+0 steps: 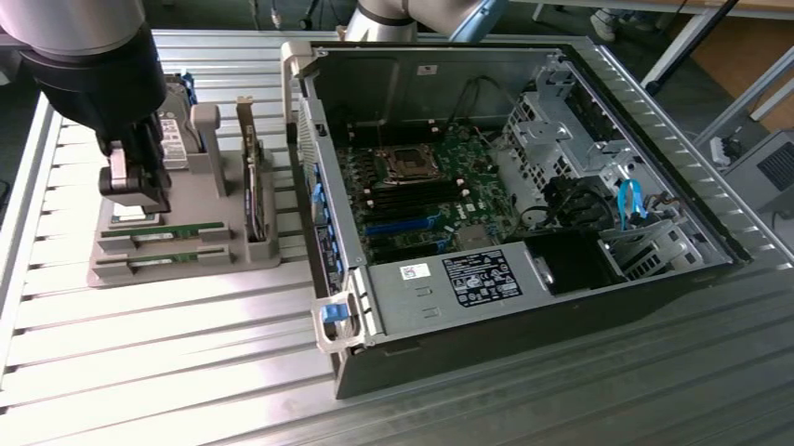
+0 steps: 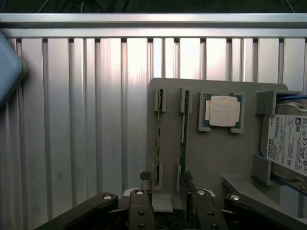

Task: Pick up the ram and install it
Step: 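Pick up the ram and move it above insertion slot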

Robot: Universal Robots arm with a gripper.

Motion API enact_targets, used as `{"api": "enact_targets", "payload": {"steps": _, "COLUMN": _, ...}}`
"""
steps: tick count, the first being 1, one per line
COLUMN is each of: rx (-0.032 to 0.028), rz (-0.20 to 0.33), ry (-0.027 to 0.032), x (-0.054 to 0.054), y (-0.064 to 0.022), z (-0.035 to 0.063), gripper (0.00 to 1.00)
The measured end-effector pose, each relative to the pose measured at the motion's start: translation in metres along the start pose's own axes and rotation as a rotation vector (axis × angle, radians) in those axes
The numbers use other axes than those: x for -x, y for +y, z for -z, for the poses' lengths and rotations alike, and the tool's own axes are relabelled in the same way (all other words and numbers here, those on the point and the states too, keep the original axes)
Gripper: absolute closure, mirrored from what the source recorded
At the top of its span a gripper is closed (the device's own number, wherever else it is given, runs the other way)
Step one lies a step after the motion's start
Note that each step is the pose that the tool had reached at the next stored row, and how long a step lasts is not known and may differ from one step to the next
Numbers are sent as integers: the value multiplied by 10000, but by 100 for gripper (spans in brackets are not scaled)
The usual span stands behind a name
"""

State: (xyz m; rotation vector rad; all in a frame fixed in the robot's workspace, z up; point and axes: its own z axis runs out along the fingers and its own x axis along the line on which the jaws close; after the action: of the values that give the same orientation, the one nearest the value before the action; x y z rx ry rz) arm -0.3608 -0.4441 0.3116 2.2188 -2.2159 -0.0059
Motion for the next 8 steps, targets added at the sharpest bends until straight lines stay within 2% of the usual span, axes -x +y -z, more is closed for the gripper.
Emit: {"api": "enact_targets", "payload": {"steps": 8, "rx": 0, "rz": 0, "ry": 0, "x": 0, "y": 0, "z": -58, "gripper": 65}}
